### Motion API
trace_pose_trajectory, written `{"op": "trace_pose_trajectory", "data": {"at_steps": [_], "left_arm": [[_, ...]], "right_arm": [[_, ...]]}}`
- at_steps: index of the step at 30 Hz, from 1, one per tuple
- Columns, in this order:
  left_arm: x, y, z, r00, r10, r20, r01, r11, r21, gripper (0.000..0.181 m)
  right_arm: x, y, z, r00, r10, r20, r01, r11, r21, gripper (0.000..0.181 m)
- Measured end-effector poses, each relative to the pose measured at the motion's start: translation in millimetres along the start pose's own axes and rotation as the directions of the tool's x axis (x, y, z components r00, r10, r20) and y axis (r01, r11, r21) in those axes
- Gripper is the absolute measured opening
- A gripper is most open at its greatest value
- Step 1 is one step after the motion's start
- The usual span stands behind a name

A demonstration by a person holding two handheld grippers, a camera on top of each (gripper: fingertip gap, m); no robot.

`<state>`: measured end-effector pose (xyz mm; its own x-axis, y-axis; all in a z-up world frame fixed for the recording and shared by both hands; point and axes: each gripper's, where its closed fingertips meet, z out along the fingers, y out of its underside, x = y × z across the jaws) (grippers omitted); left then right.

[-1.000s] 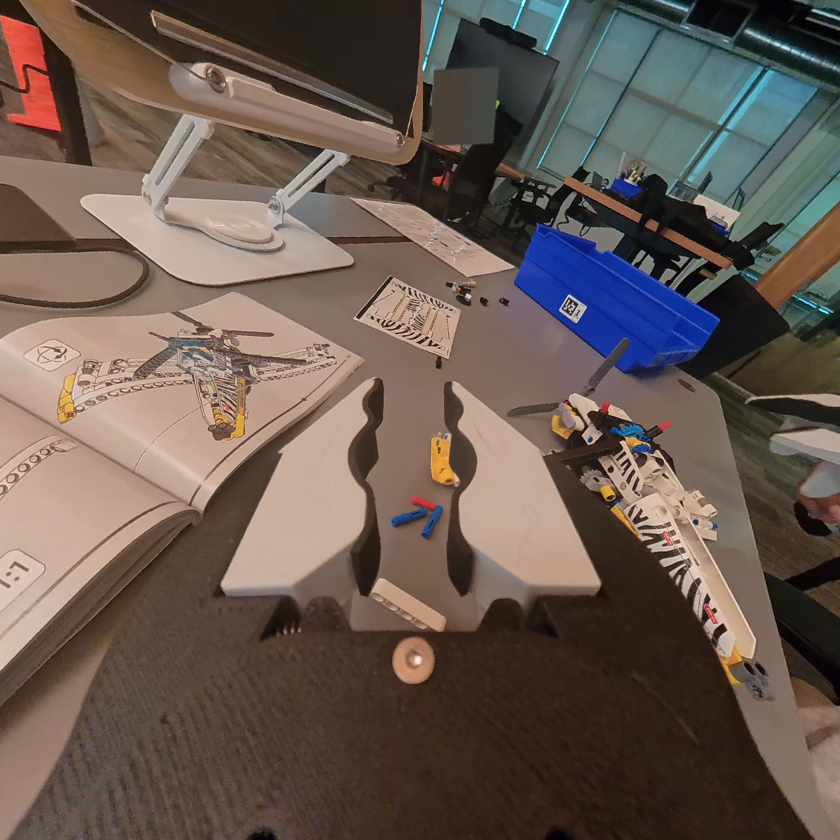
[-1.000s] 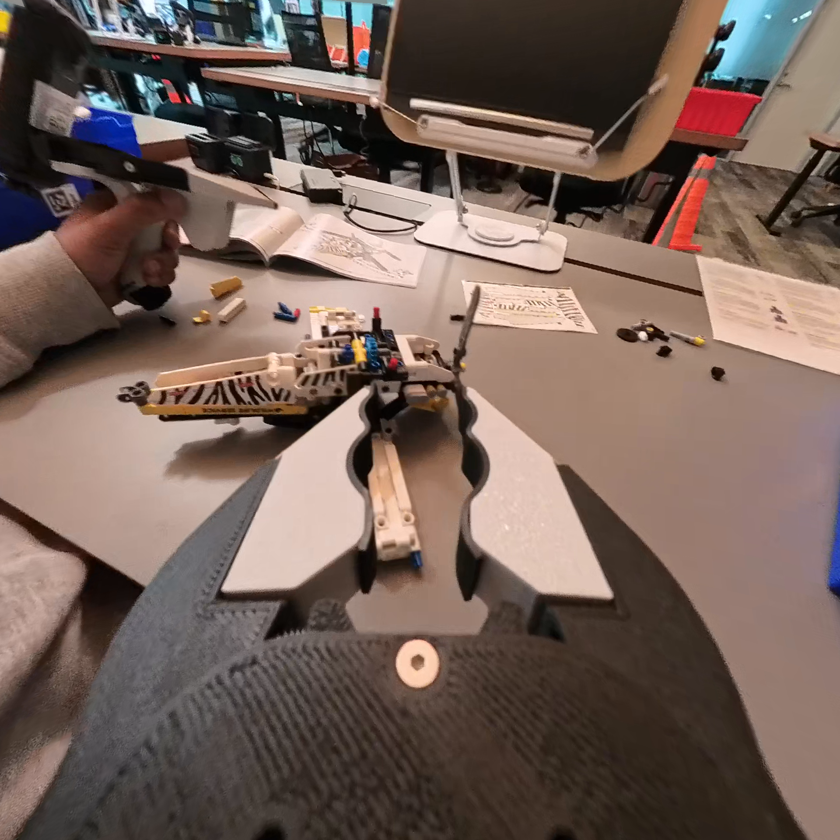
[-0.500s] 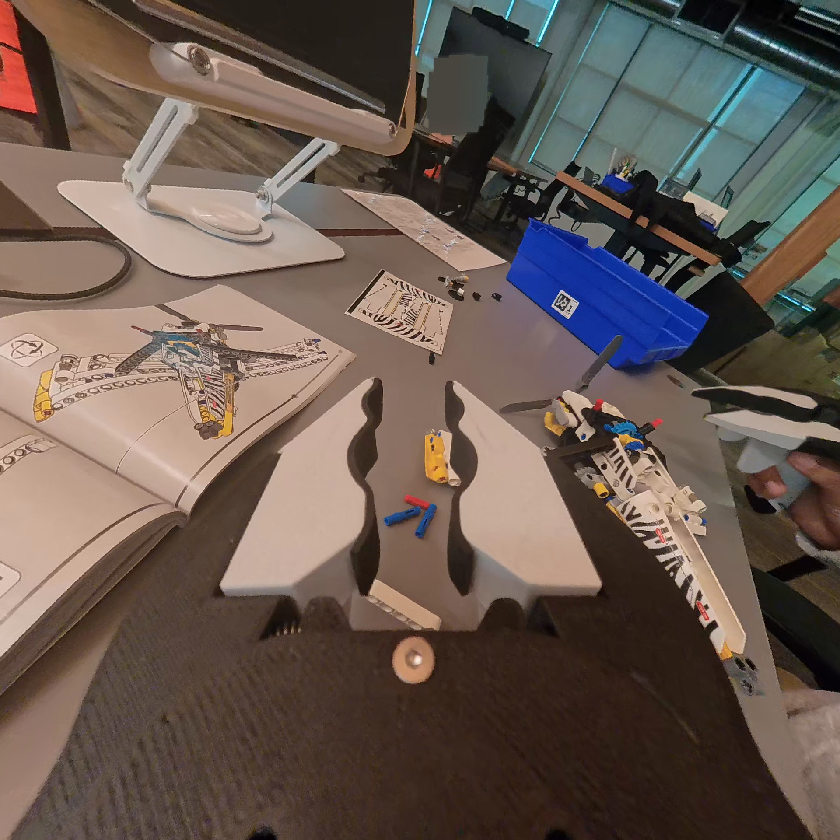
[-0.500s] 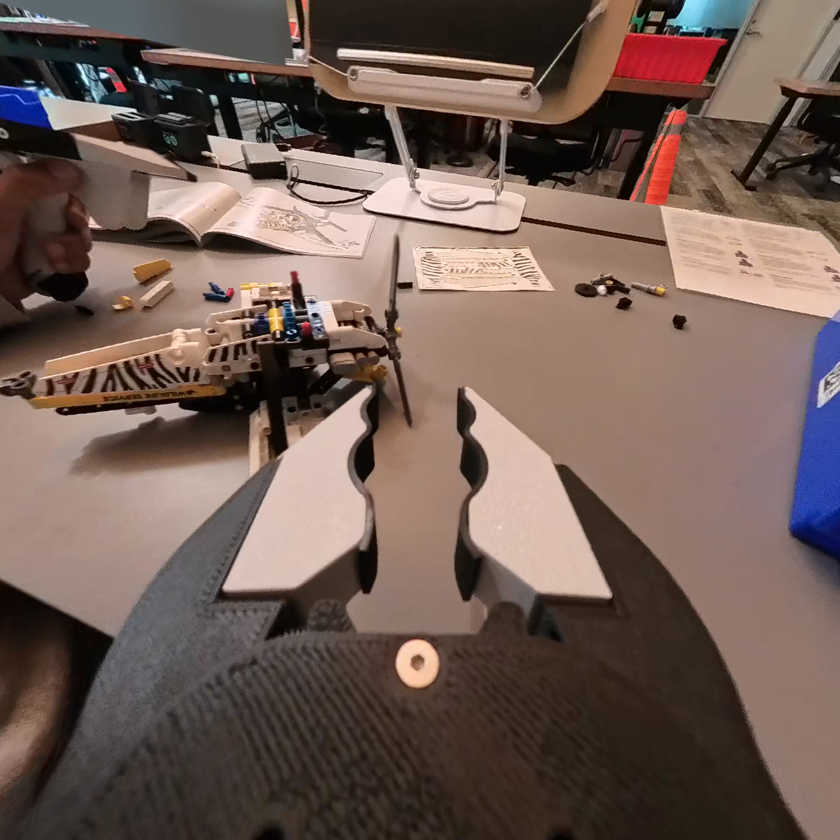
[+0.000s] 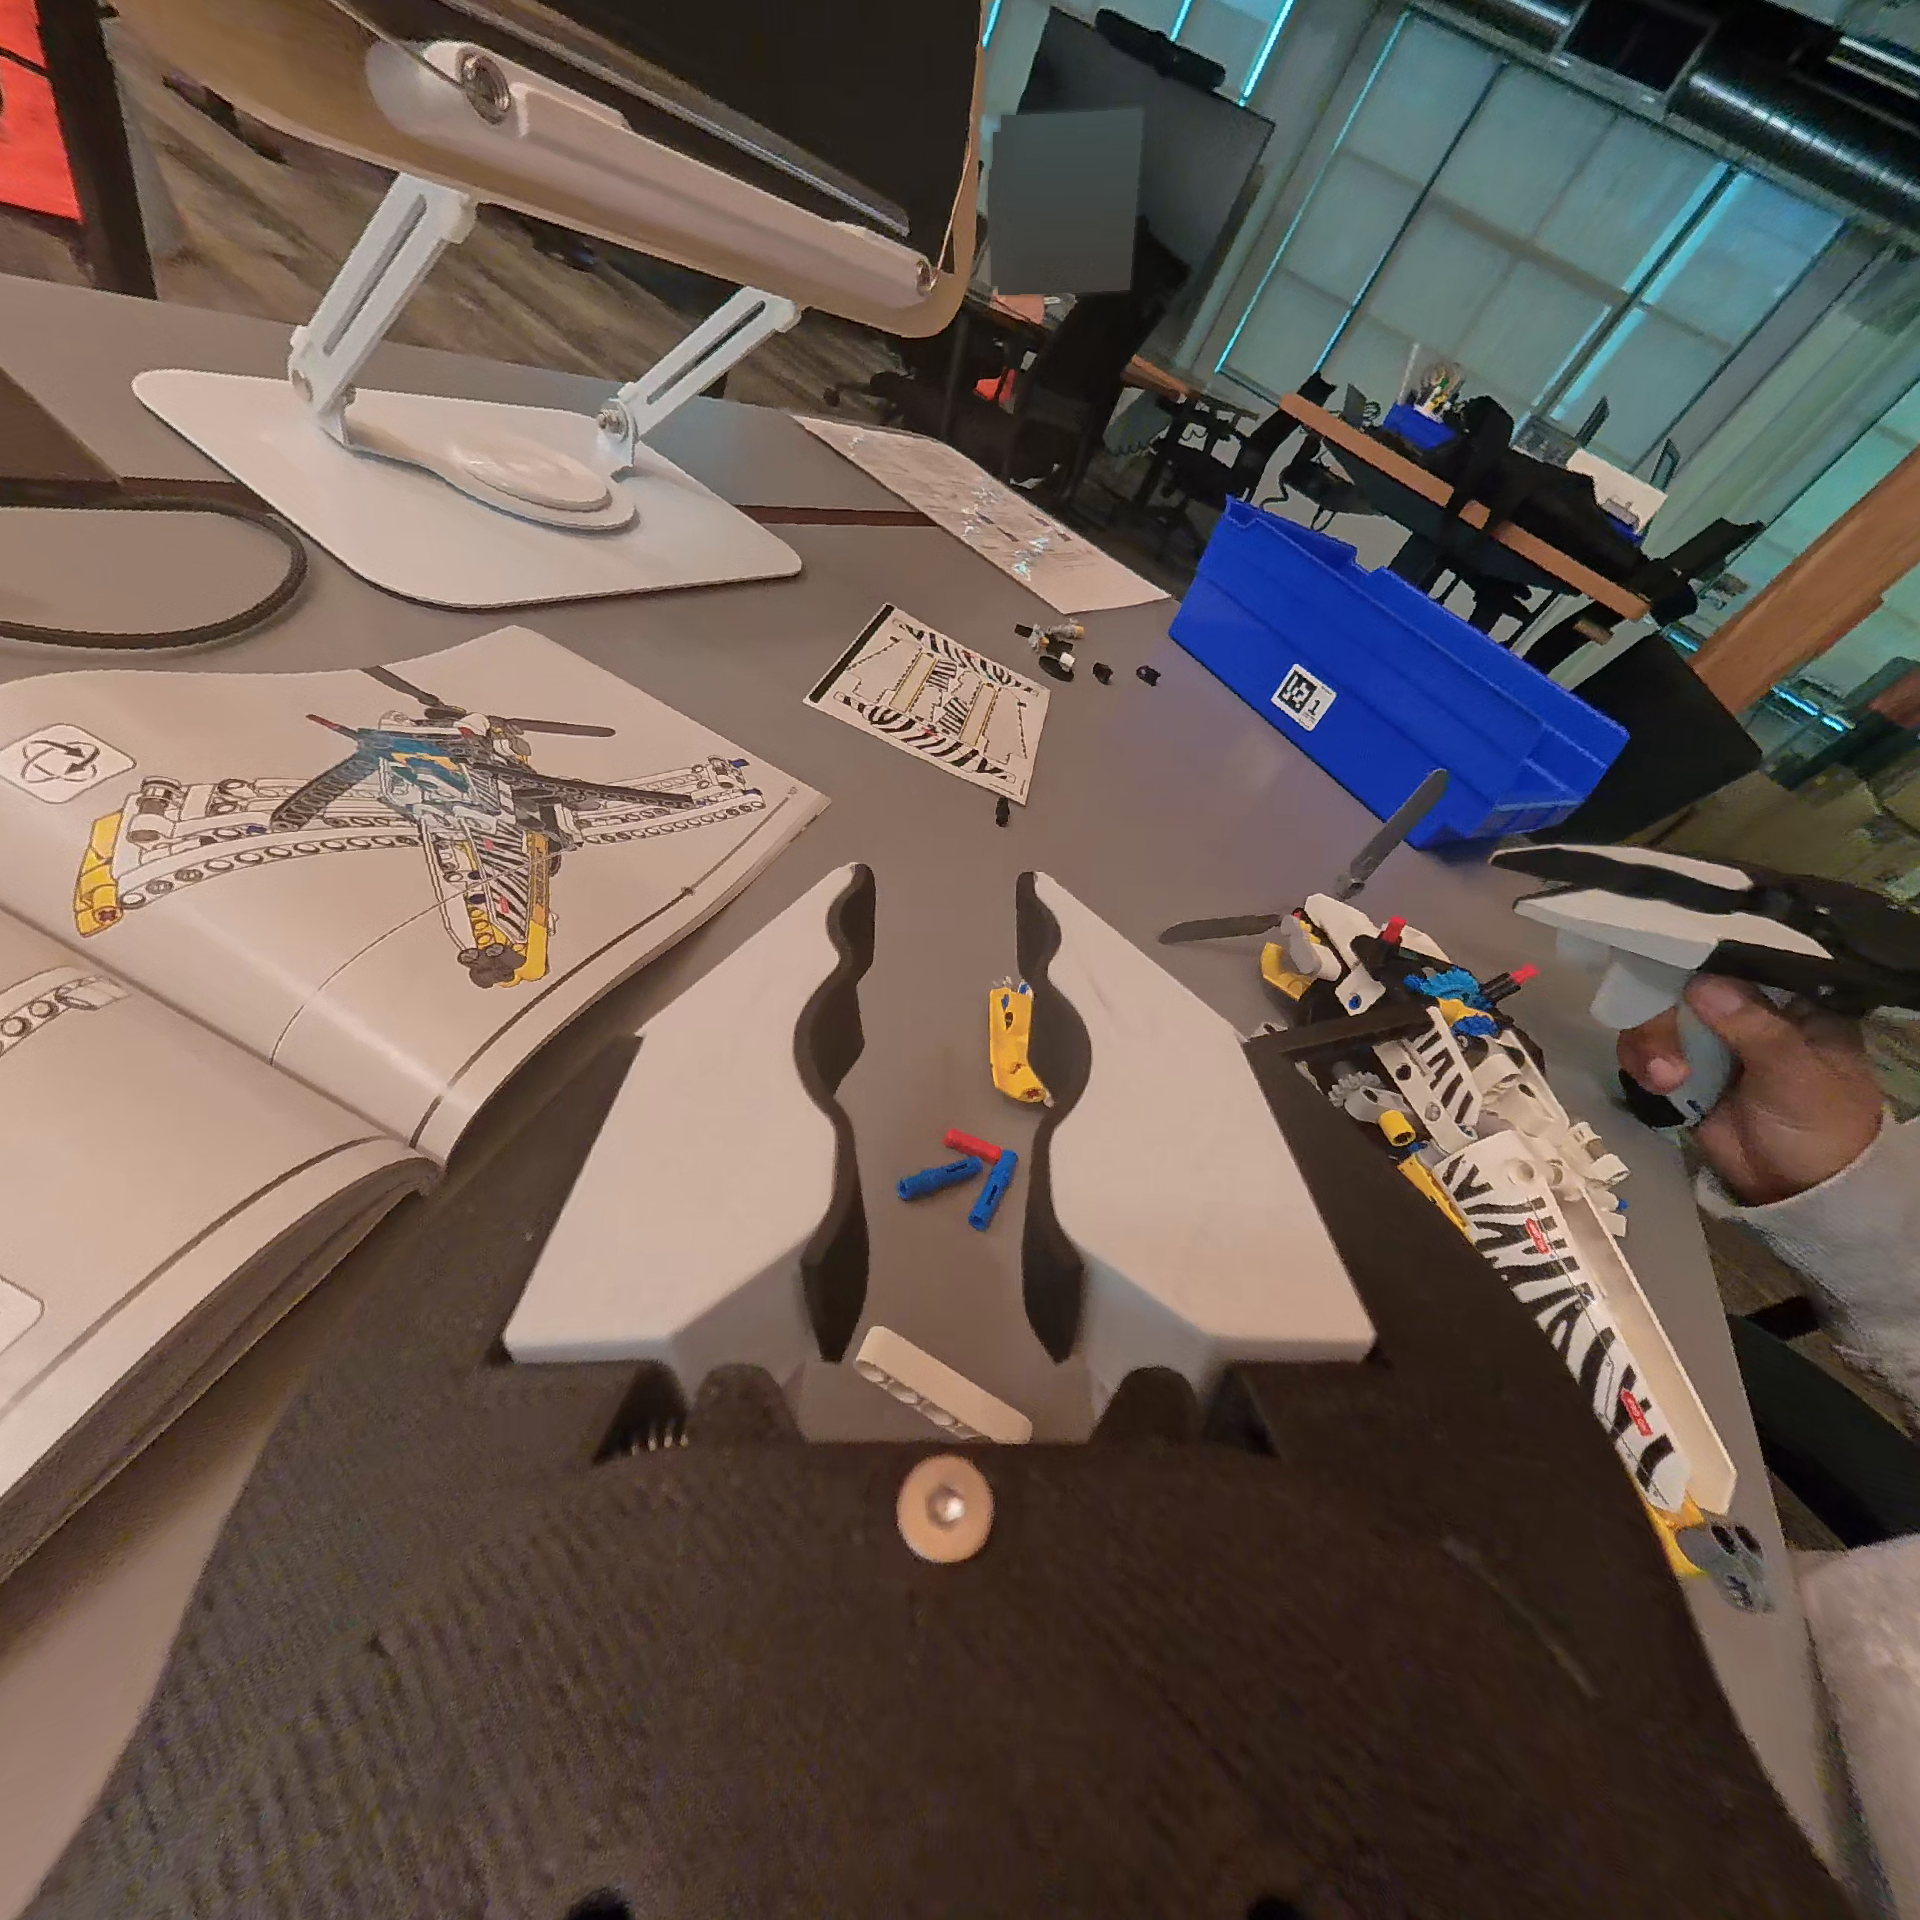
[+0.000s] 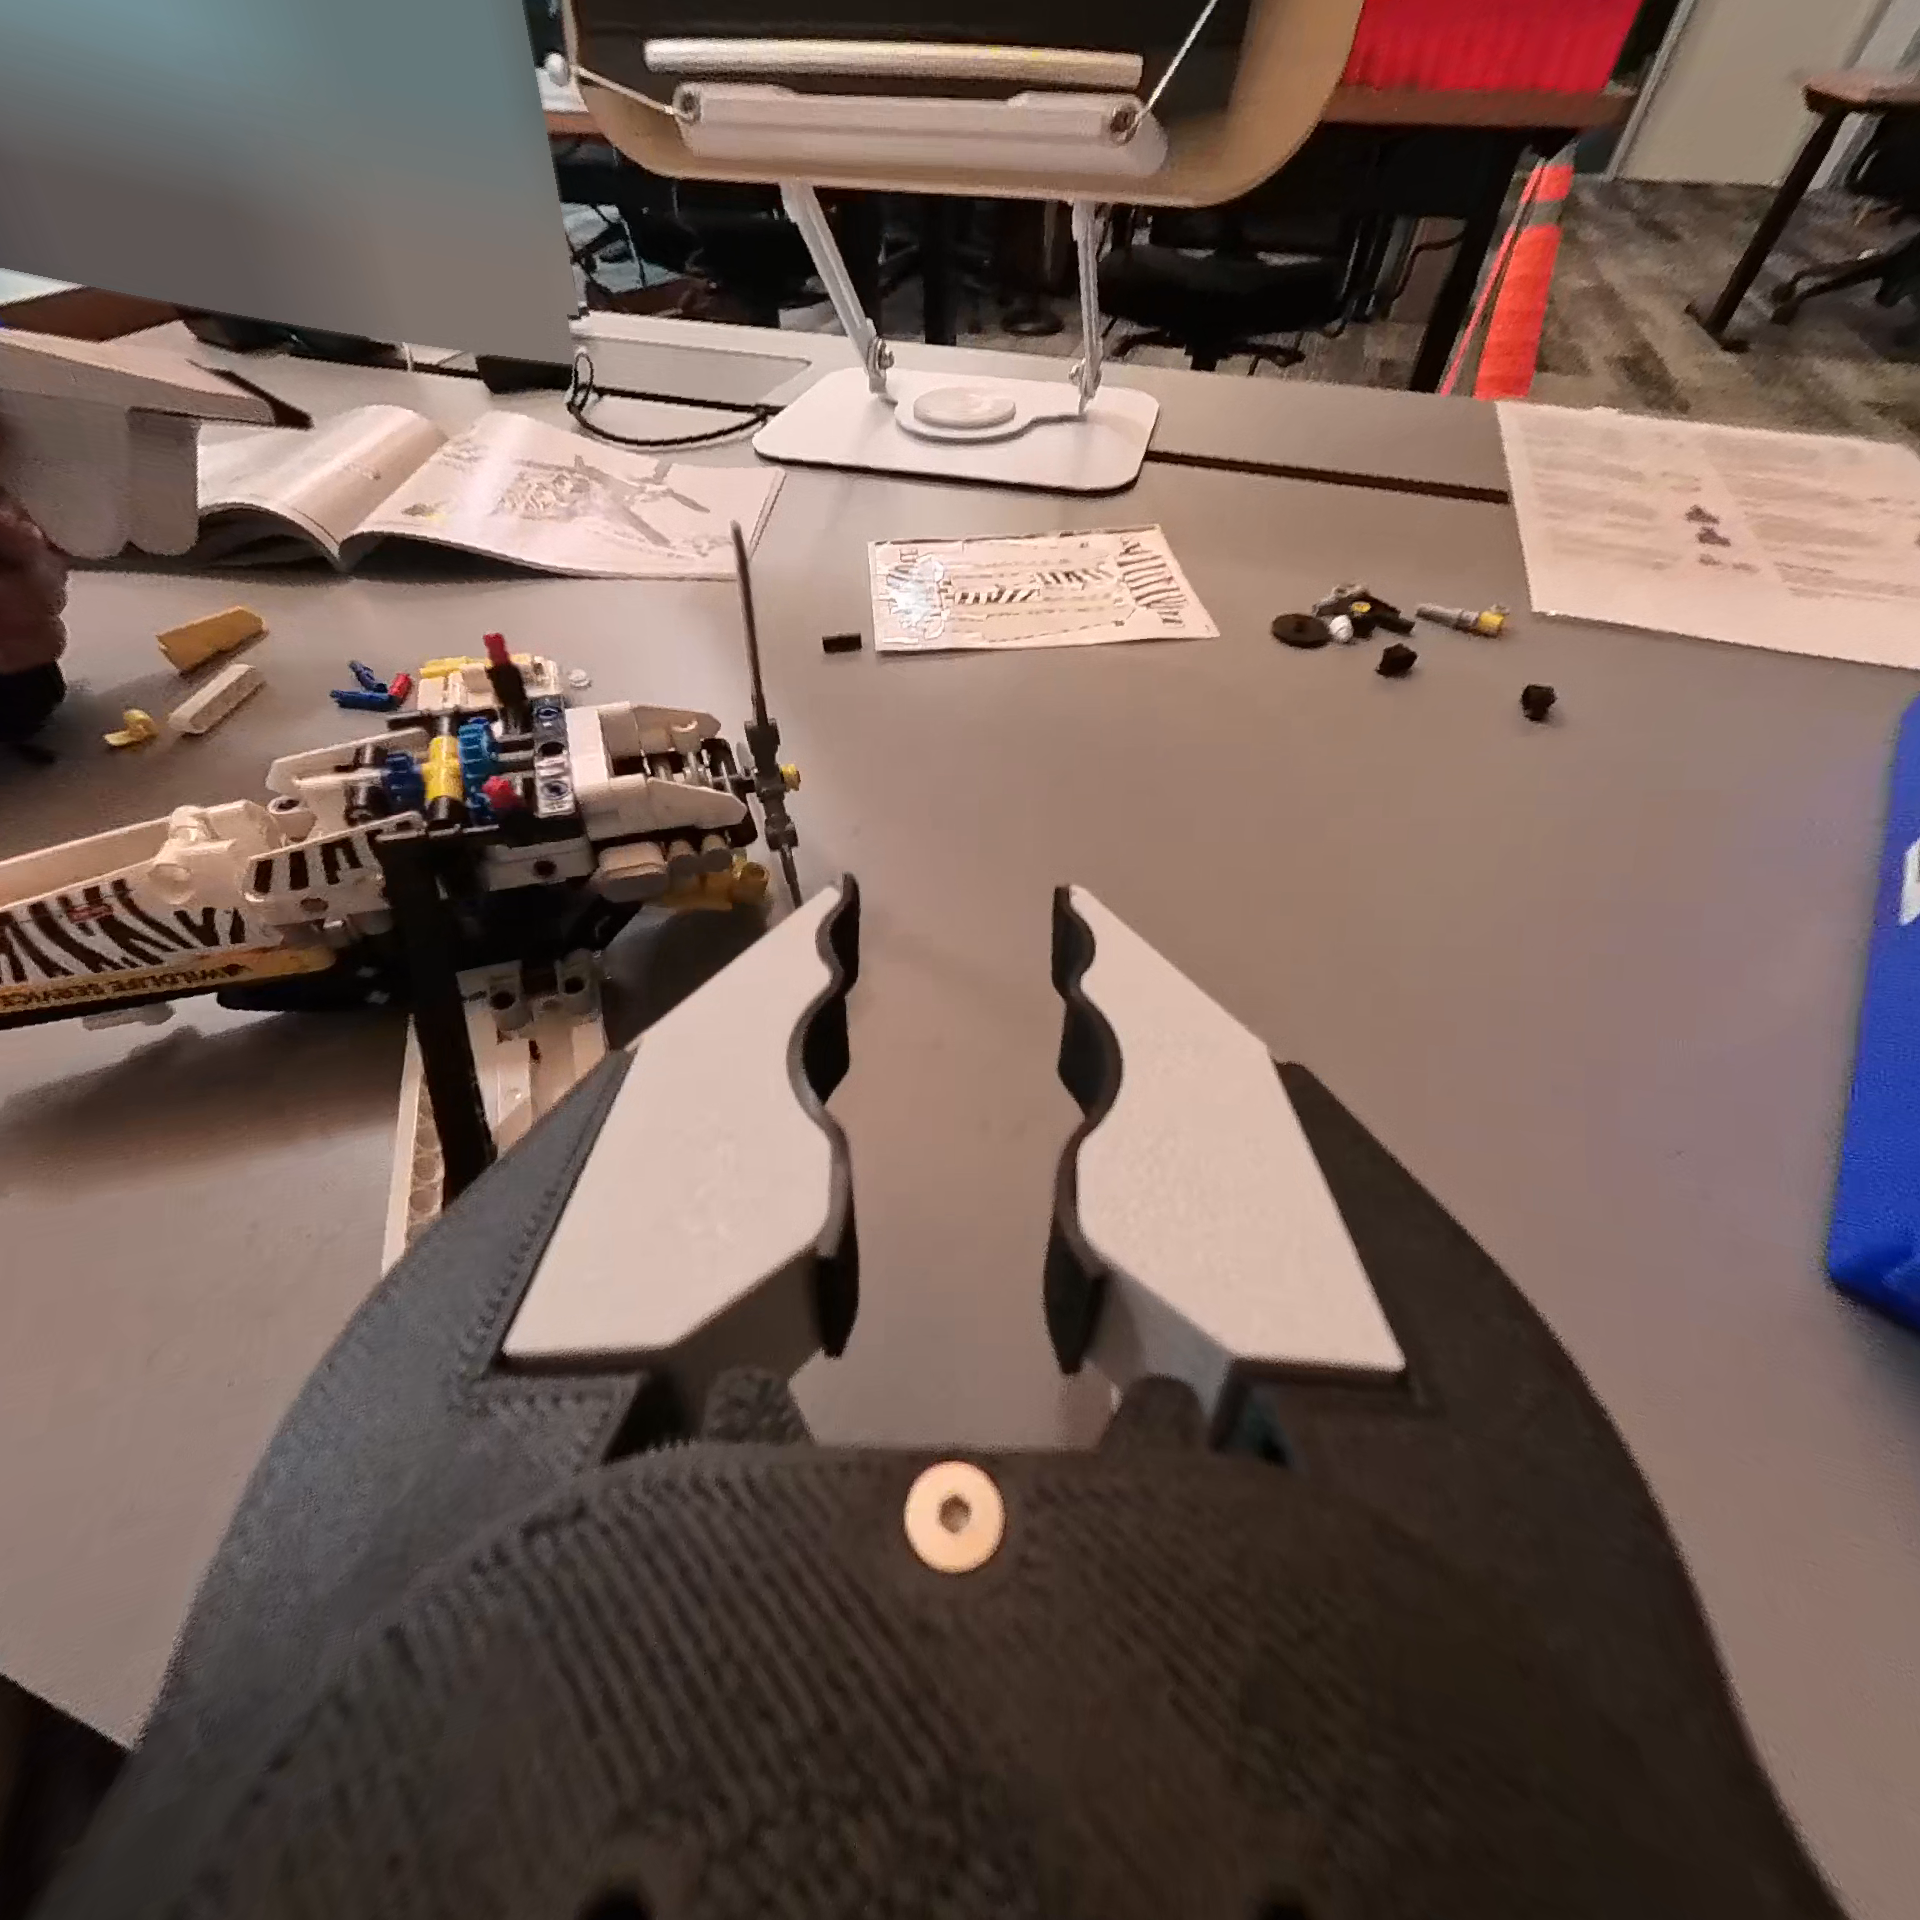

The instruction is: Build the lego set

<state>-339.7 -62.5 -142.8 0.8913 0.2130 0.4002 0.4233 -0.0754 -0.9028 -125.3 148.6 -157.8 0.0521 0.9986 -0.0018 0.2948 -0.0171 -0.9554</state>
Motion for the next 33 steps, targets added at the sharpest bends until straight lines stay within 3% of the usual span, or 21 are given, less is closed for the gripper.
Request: {"op": "trace_pose_trajectory", "data": {"at_steps": [11, 16, 23, 33], "left_arm": [[2, -2, 0, 0.999, -0.024, -0.026, 0.024, 1.000, 0.013, 0.026], [3, -8, -3, 0.998, -0.039, -0.039, 0.040, 0.998, 0.045, 0.026], [3, -8, -4, 0.998, -0.048, -0.047, 0.051, 0.998, 0.047, 0.026], [4, 1, 2, 0.993, -0.090, -0.078, 0.091, 0.996, 0.007, 0.027]], "right_arm": [[8, 27, 20, 0.991, 0.129, 0.021, -0.122, 0.971, -0.205, 0.032], [10, 27, 21, 0.997, 0.076, -0.018, -0.078, 0.975, -0.206, 0.032], [34, 31, 20, 0.979, -0.032, -0.202, -0.016, 0.972, -0.234, 0.029], [38, 45, 26, 0.959, -0.137, -0.249, 0.043, 0.936, -0.349, 0.031]]}}
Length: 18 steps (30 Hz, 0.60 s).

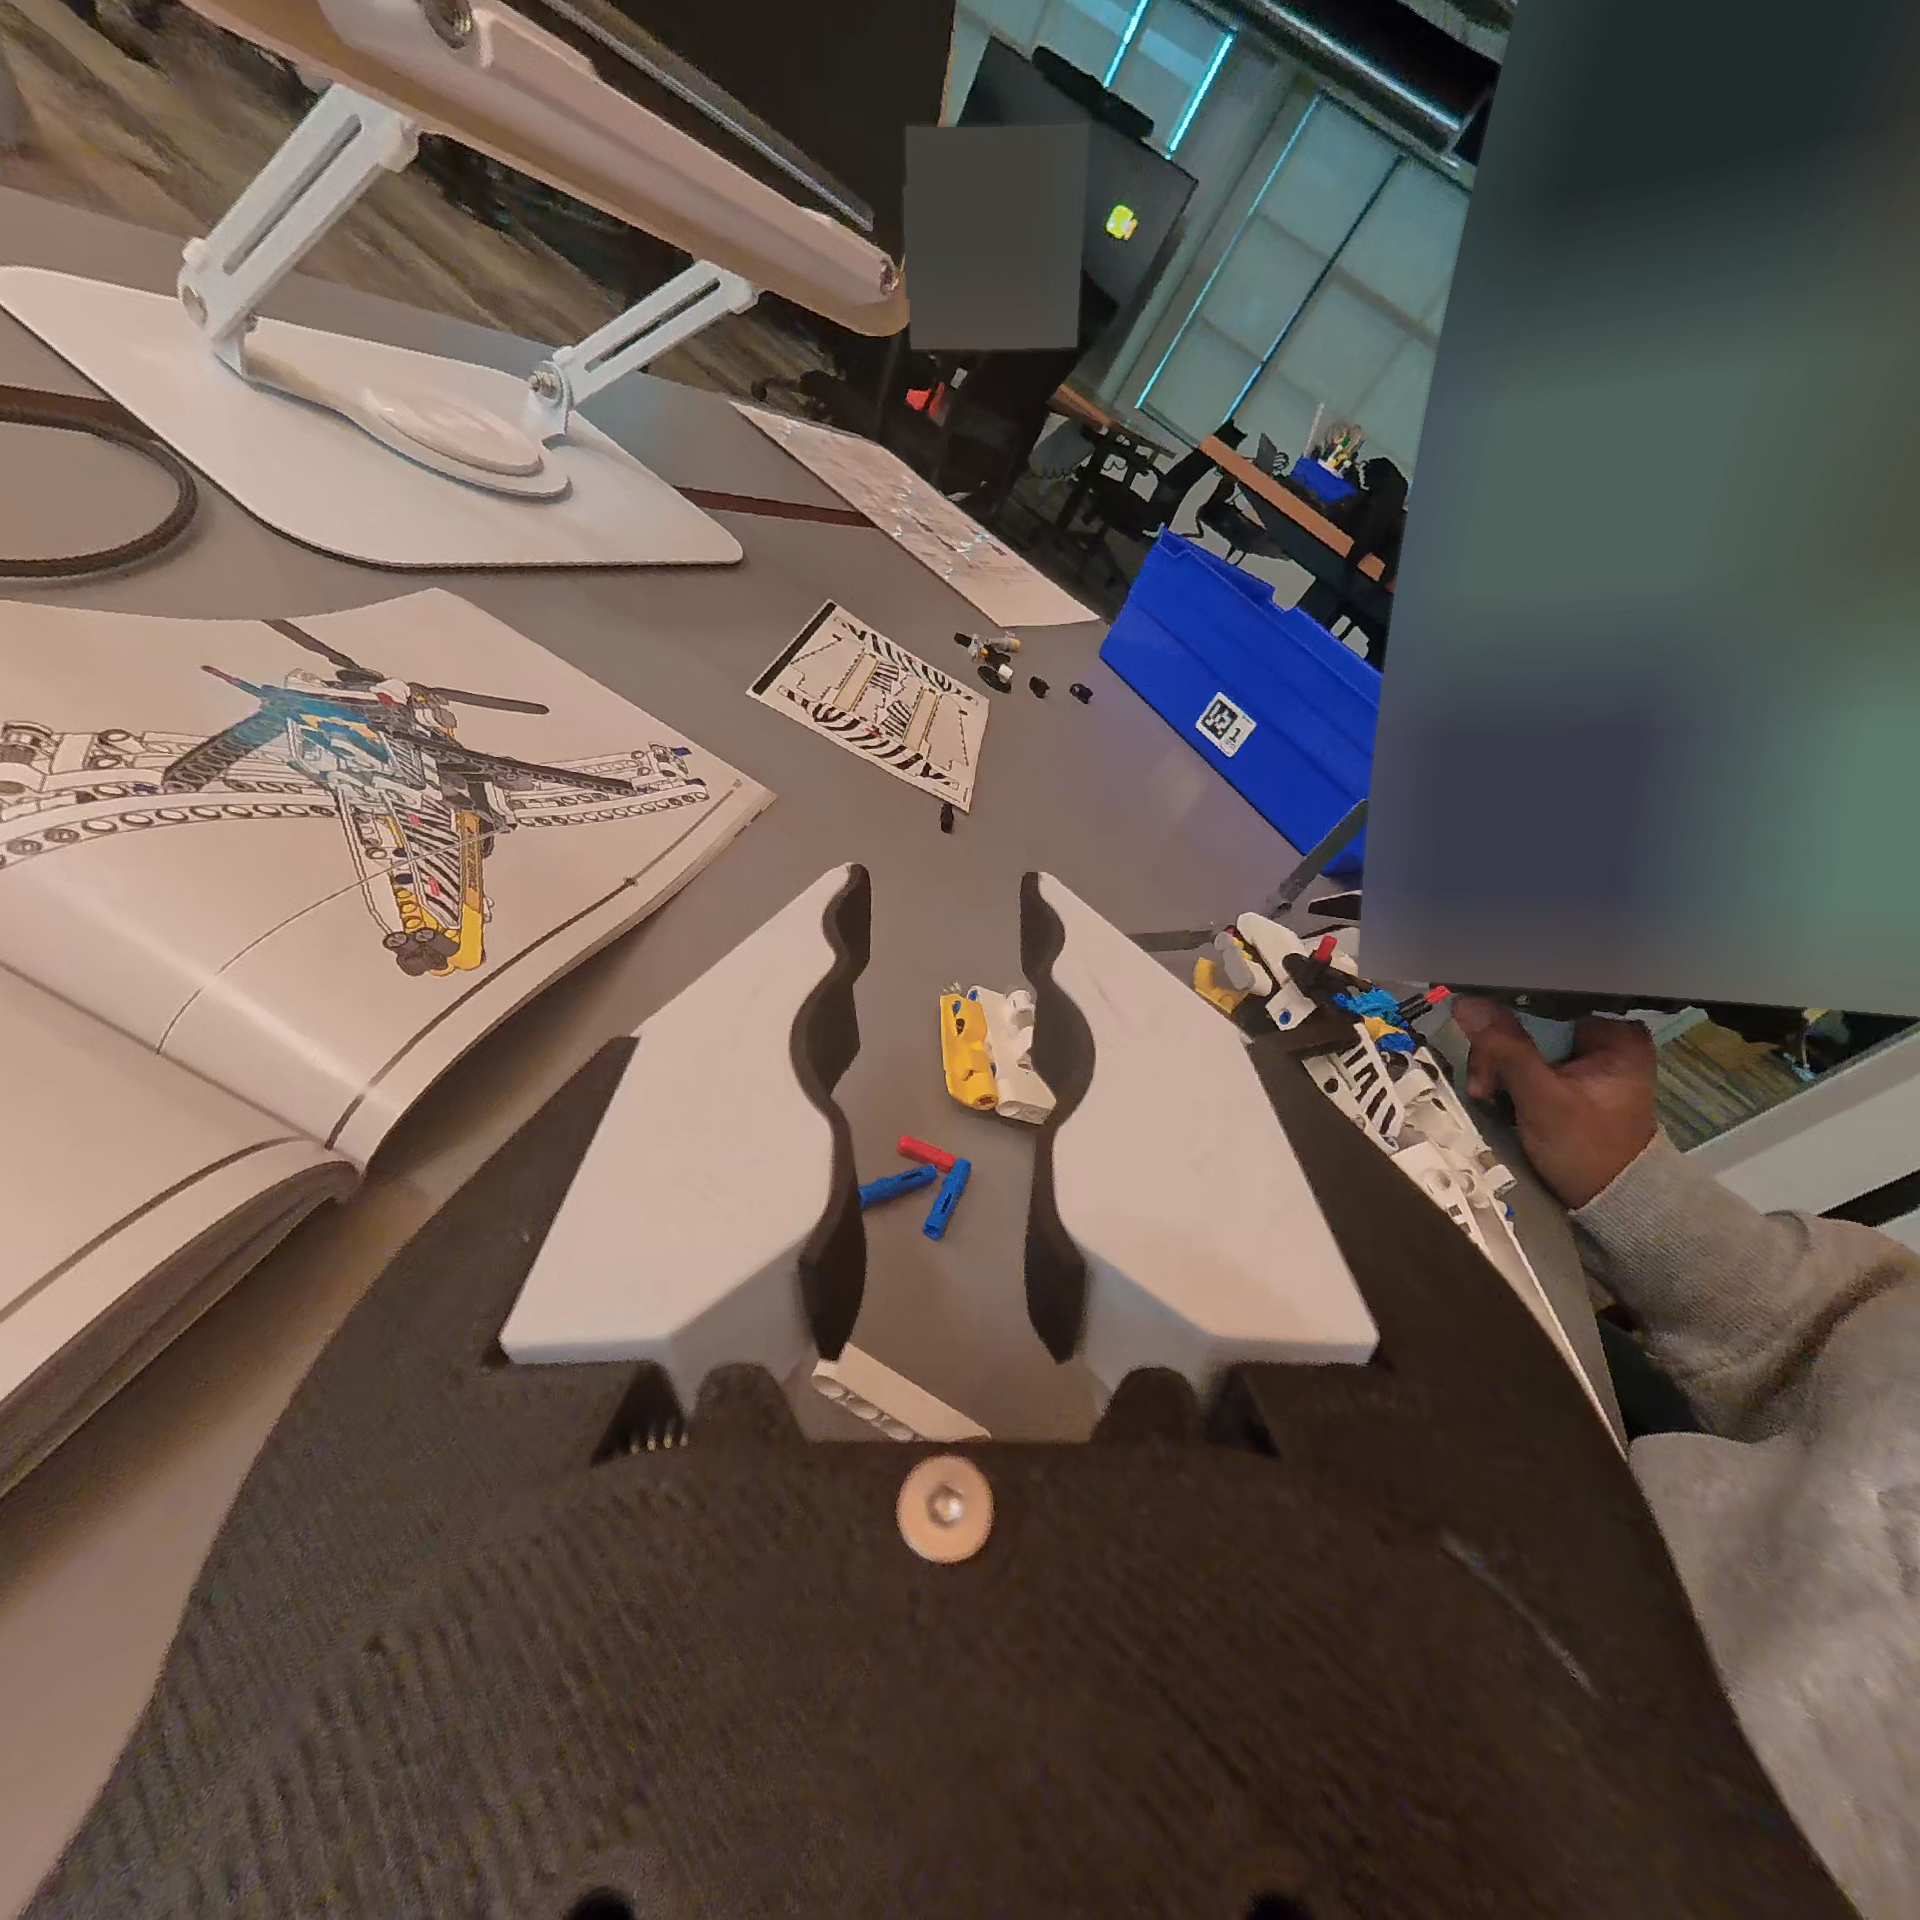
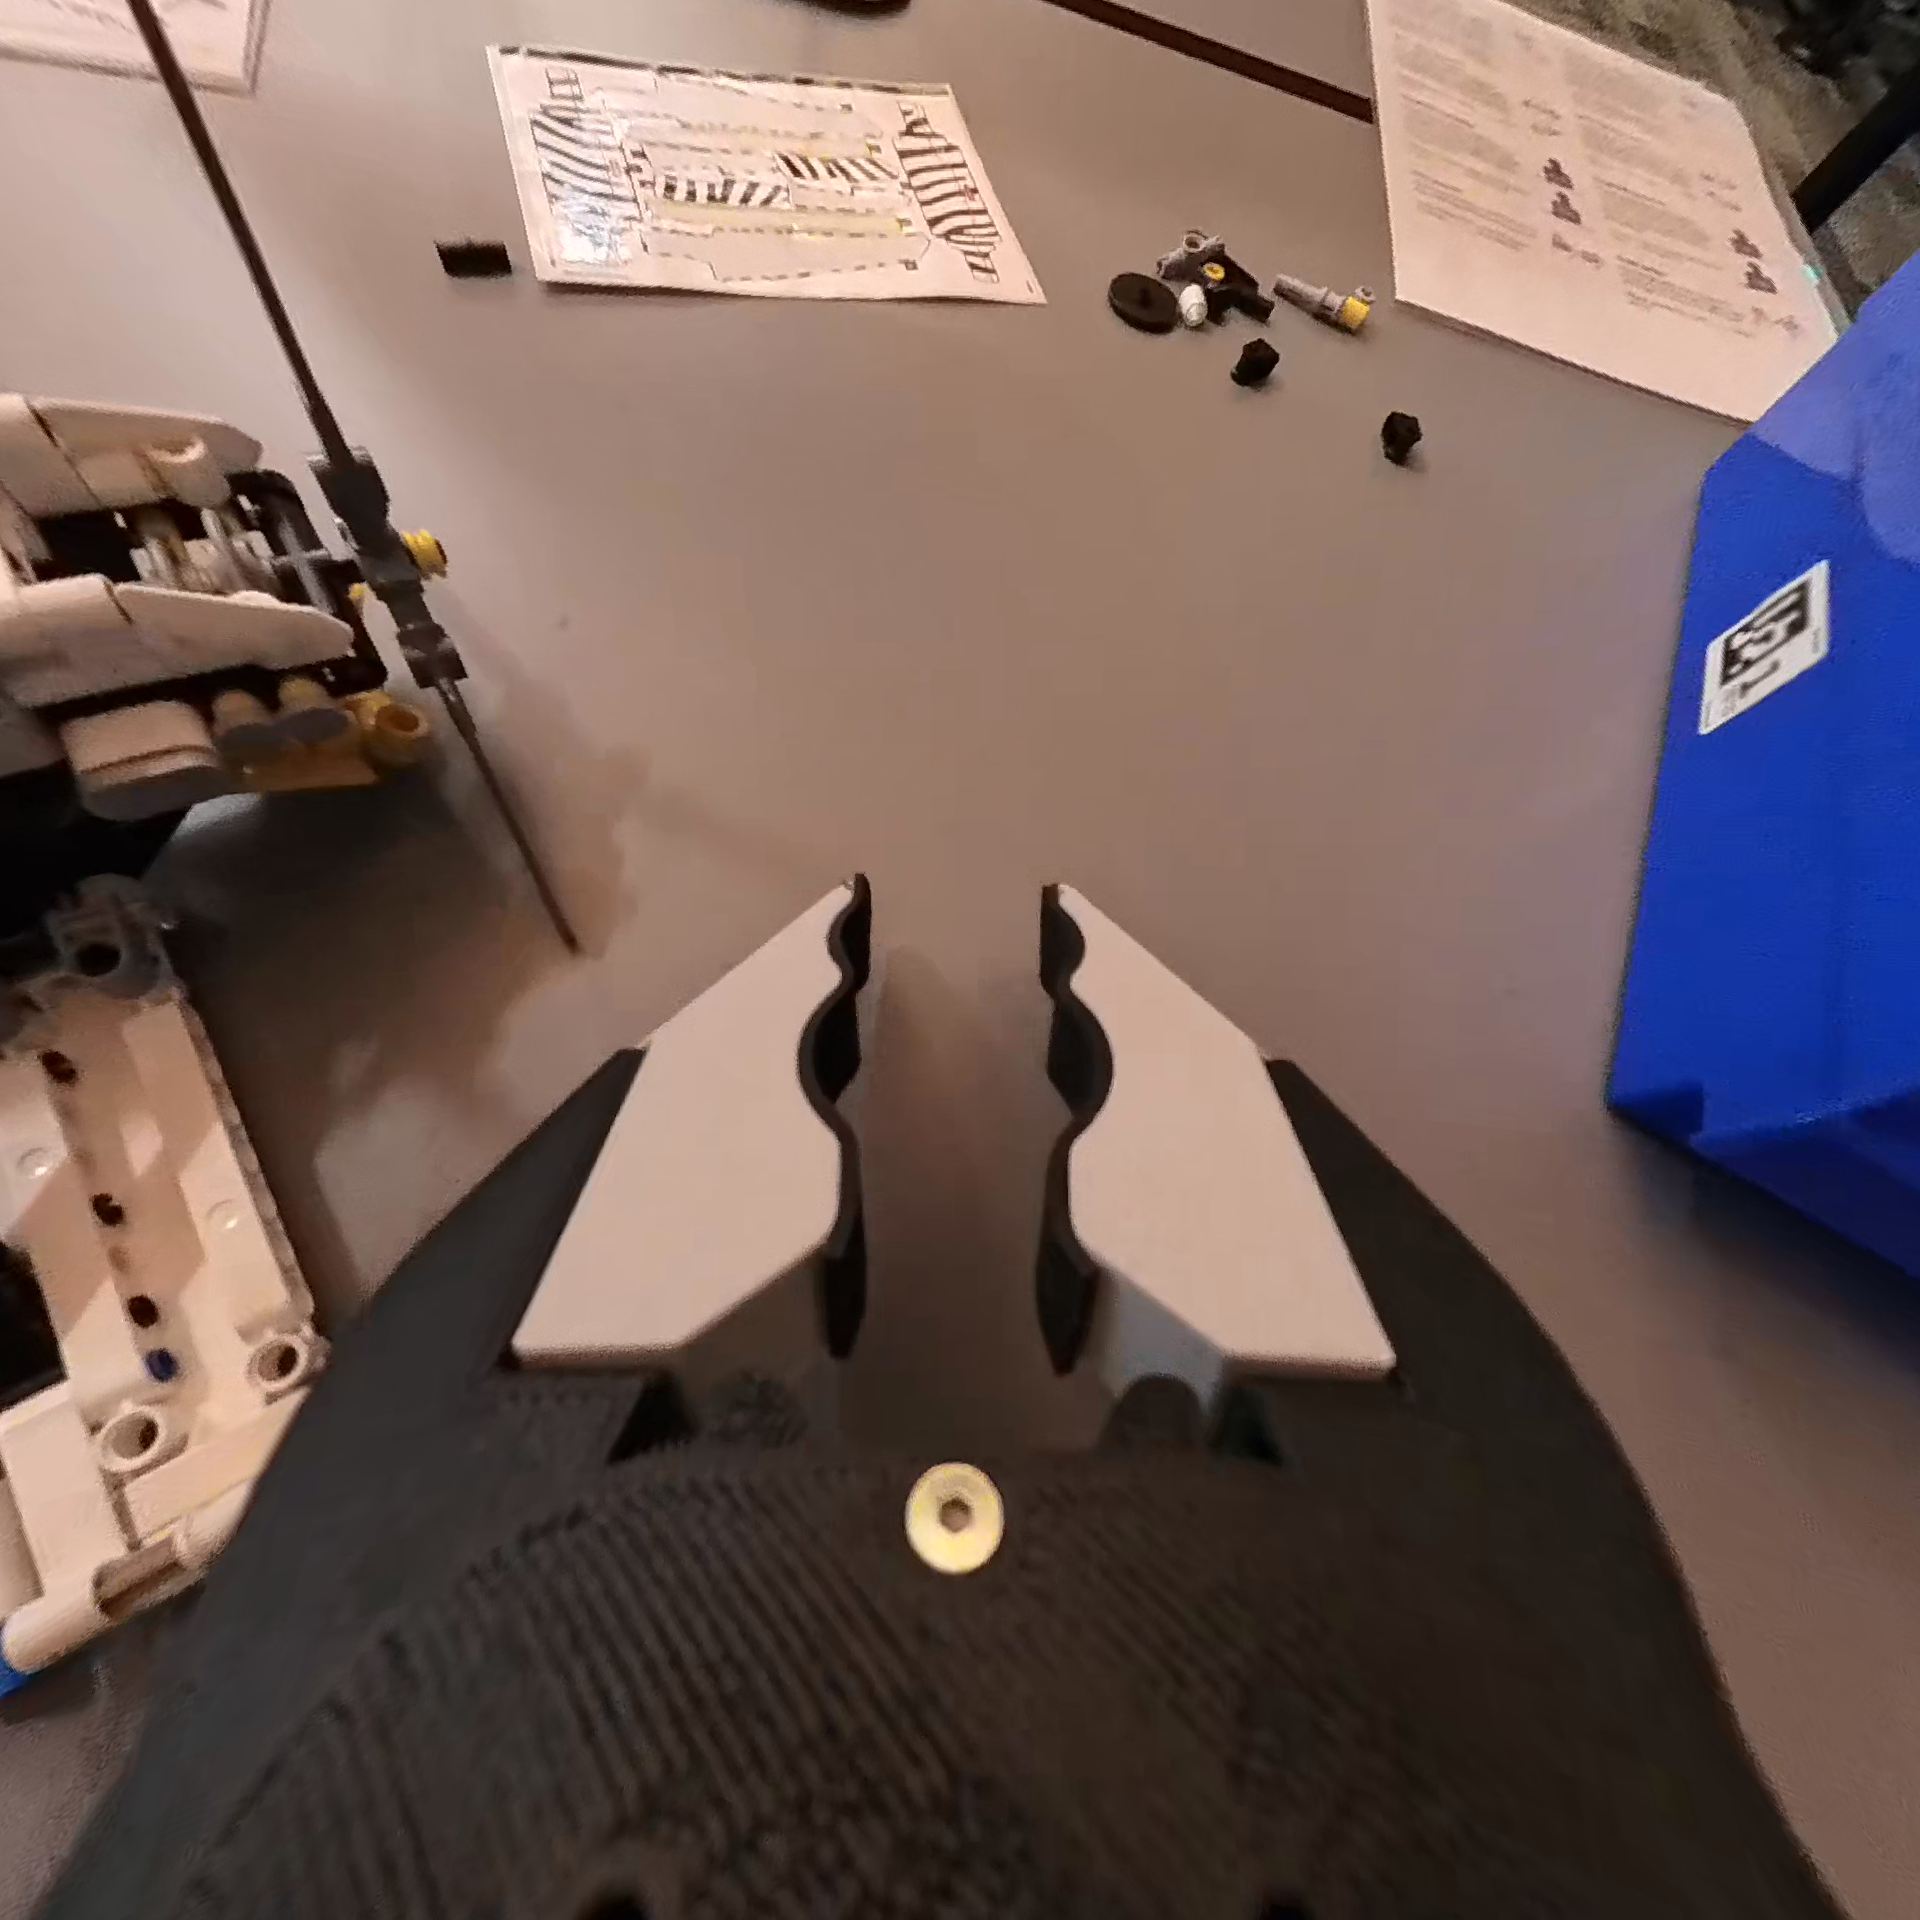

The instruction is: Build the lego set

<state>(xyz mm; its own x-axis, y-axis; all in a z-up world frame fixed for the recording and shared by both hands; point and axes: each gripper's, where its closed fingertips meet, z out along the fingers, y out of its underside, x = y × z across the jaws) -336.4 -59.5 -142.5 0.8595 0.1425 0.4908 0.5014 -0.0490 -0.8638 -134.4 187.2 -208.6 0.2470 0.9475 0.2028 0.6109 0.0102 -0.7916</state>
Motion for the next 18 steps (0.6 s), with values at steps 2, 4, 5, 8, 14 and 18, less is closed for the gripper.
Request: {"op": "trace_pose_trajectory", "data": {"at_steps": [2, 4, 5, 8, 14, 18], "left_arm": [[-0.6, 0.2, -0.2, 1.000, -0.006, -0.003, 0.006, 1.000, 0.000, 0.027], [-1.4, -0.2, -0.5, 1.000, -0.014, -0.006, 0.014, 1.000, 0.003, 0.027], [-1.7, -0.4, -0.7, 1.000, -0.019, -0.008, 0.019, 1.000, 0.005, 0.027], [-2.4, -0.8, -1.1, 0.999, -0.032, -0.014, 0.032, 0.999, 0.008, 0.028], [-2.7, -1.6, -1.9, 0.999, -0.038, -0.016, 0.038, 0.999, 0.013, 0.028], [-2.4, -1.6, -1.8, 0.999, -0.031, -0.013, 0.031, 0.999, 0.012, 0.028]], "right_arm": [[0.2, 1.4, 1.1, 1.000, -0.004, -0.005, 0.004, 1.000, -0.011, 0.032], [0.6, 2.3, 1.9, 1.000, -0.001, -0.006, 0.001, 1.000, -0.019, 0.033], [0.9, 2.6, 2.1, 1.000, 0.001, -0.006, -0.001, 1.000, -0.021, 0.033], [1.4, 3.3, 2.7, 1.000, 0.006, -0.008, -0.006, 1.000, -0.027, 0.033], [1.3, 4.4, 3.5, 1.000, 0.003, -0.010, -0.003, 0.999, -0.035, 0.034], [1.5, 3.8, 3.0, 1.000, 0.006, -0.009, -0.006, 1.000, -0.030, 0.034]]}}
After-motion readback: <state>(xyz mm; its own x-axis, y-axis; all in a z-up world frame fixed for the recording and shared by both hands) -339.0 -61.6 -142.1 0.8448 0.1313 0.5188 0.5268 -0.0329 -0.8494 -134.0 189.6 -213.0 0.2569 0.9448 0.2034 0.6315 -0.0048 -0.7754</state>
